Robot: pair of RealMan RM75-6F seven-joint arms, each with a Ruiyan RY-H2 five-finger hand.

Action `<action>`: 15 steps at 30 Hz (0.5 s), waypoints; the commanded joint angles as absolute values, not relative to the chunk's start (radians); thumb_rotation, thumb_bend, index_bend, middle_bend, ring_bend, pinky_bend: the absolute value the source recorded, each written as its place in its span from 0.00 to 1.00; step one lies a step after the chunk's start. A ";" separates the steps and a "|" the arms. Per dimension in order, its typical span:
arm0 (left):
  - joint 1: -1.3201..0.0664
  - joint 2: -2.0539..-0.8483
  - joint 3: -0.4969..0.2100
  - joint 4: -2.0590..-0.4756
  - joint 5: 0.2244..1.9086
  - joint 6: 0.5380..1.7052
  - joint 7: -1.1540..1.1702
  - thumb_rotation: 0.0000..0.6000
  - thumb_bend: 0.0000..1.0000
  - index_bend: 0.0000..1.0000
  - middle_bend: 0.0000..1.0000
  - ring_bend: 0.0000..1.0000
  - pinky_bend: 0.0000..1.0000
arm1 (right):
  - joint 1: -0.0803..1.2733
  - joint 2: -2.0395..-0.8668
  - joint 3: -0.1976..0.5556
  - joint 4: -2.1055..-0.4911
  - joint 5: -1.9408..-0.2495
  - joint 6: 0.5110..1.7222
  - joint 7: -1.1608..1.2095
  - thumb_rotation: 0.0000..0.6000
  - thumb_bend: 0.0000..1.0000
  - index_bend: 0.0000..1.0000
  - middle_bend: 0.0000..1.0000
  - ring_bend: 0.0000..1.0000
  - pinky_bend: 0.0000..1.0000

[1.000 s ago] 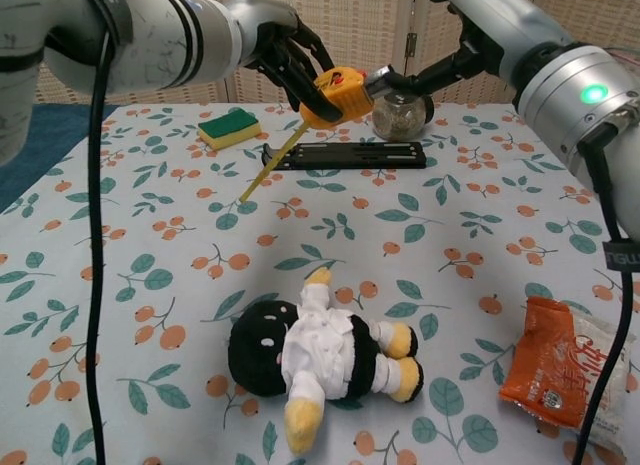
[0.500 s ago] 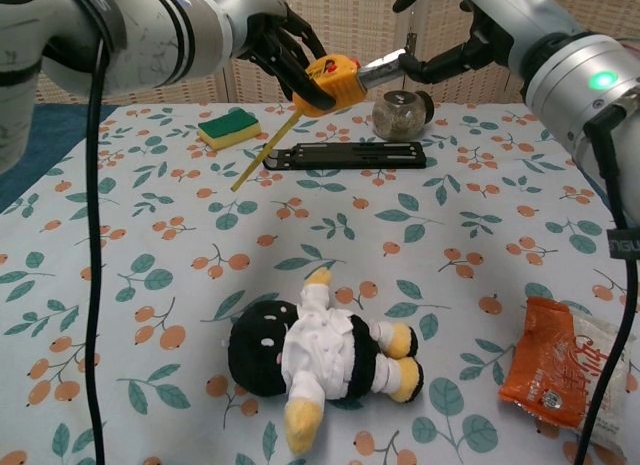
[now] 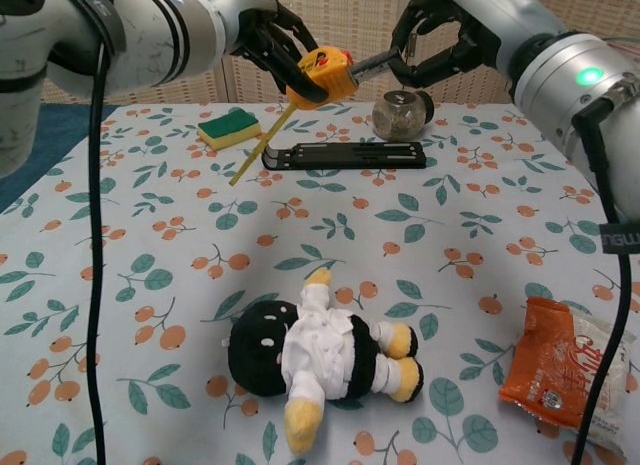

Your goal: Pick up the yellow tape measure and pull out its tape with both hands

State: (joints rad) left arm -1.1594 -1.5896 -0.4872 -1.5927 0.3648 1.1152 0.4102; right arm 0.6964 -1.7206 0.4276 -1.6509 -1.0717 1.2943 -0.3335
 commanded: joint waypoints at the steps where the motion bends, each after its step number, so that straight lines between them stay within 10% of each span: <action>1: -1.152 -1.592 -0.486 -1.581 0.373 1.109 0.401 1.00 0.39 0.68 0.62 0.51 0.17 | 0.698 -1.718 0.427 -1.653 -1.071 1.293 -0.333 1.00 0.58 0.68 0.32 0.21 0.00; 15: -1.082 -1.594 -0.408 -1.455 0.469 1.032 0.352 1.00 0.39 0.68 0.62 0.51 0.18 | 0.641 -1.578 0.425 -1.745 -1.087 1.293 -0.276 1.00 0.66 0.68 0.32 0.21 0.00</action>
State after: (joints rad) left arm -1.0965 -1.5972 -0.4208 -1.4714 0.4526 1.0503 0.3633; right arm 0.6607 -1.6110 0.4218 -1.7184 -1.0876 1.2906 -0.2926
